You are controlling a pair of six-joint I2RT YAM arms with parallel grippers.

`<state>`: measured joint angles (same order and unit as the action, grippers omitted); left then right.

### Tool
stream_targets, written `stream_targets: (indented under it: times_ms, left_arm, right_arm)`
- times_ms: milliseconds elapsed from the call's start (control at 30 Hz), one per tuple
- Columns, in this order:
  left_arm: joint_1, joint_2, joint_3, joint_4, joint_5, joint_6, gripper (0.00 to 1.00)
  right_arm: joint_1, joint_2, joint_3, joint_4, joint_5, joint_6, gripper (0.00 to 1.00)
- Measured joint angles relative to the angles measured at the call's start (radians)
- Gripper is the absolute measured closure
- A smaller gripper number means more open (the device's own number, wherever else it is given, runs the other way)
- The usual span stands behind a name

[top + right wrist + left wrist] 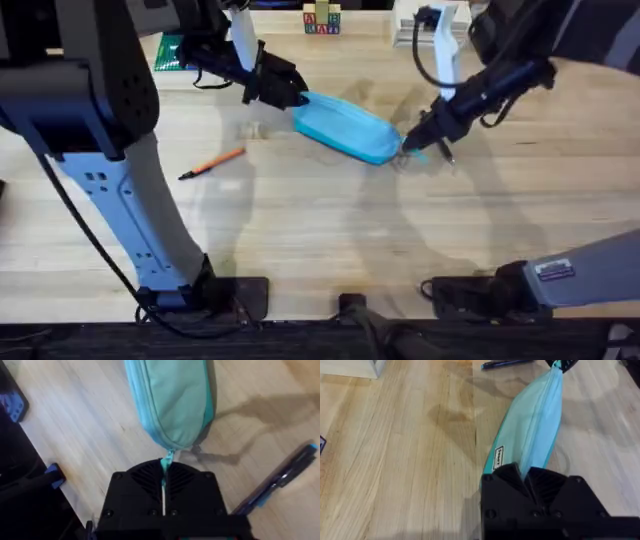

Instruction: Unzip the bag, pick up the pens from the table one at a time and place them inside, then zip the bag closed.

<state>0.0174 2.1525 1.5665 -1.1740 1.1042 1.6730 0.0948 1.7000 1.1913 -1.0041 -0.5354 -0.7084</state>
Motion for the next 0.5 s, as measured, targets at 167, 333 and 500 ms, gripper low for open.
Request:
stream_targets:
  times_ms: [167, 333, 500]
  left_arm:
    - [0.000, 0.000, 0.000, 0.000, 0.000, 0.000, 0.959]
    - [0.000, 0.000, 0.000, 0.000, 0.000, 0.000, 0.959]
    - [0.000, 0.000, 0.000, 0.000, 0.000, 0.000, 0.959]
  right_arm:
    - [0.000, 0.000, 0.058, -0.023, 0.004, 0.003, 0.971]
    - [0.001, 0.000, 0.107, -0.035, 0.005, 0.005, 0.971]
    - [0.001, 0.000, 0.123, -0.040, 0.007, 0.009, 0.971]
